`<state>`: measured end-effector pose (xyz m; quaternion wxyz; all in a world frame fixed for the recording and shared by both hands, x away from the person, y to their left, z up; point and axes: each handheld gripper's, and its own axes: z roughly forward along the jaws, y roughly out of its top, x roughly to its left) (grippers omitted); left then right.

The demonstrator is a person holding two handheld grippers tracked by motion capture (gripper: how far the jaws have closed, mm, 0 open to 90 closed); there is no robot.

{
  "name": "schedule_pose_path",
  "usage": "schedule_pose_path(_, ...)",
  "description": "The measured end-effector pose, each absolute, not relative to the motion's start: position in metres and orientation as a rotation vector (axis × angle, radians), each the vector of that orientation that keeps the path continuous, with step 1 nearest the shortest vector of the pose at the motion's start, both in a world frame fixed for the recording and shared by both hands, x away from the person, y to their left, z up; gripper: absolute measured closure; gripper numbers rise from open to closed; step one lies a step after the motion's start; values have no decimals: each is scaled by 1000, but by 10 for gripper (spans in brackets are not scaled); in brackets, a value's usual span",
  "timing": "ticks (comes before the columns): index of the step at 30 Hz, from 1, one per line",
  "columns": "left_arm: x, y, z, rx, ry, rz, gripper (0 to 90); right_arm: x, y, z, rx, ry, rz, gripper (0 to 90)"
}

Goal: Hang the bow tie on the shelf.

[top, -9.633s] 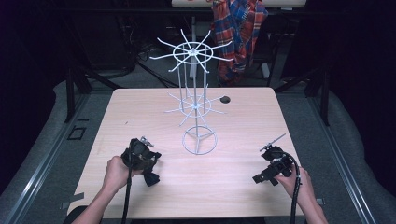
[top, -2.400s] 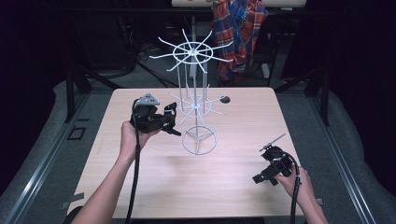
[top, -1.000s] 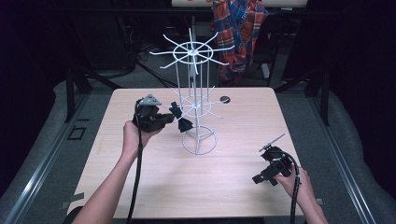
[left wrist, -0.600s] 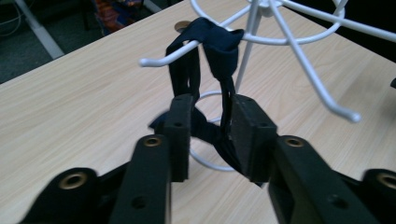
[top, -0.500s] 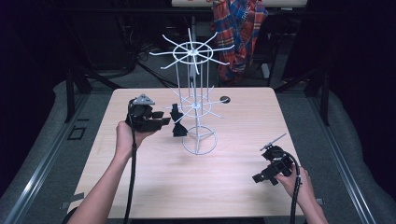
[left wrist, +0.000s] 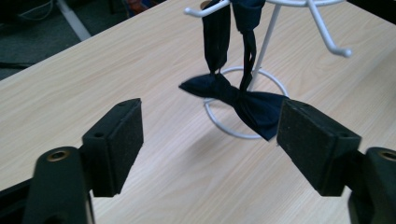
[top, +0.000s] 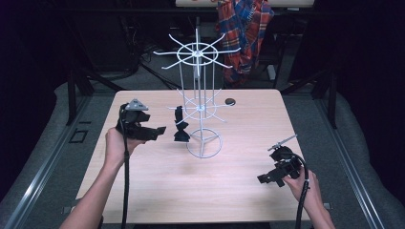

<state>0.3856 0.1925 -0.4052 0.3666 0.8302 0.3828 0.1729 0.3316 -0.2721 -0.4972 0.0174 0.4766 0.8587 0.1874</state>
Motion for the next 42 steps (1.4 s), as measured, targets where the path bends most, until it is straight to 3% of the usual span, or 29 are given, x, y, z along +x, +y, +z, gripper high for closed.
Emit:
schedule_pose_path(14, 353, 232, -431, 2187, 1124, 470, 95, 332, -271, -496, 1504, 2645, 644, 56)
schedule_pose_path(32, 339, 236, -470, 2295, 1241, 386, 4, 331, -268, -499, 1515, 2664, 629, 60)
schedule_pose_path(42, 336, 242, -494, 2355, 1280, 328, 0, 332, -269, -503, 1531, 2666, 574, 62)
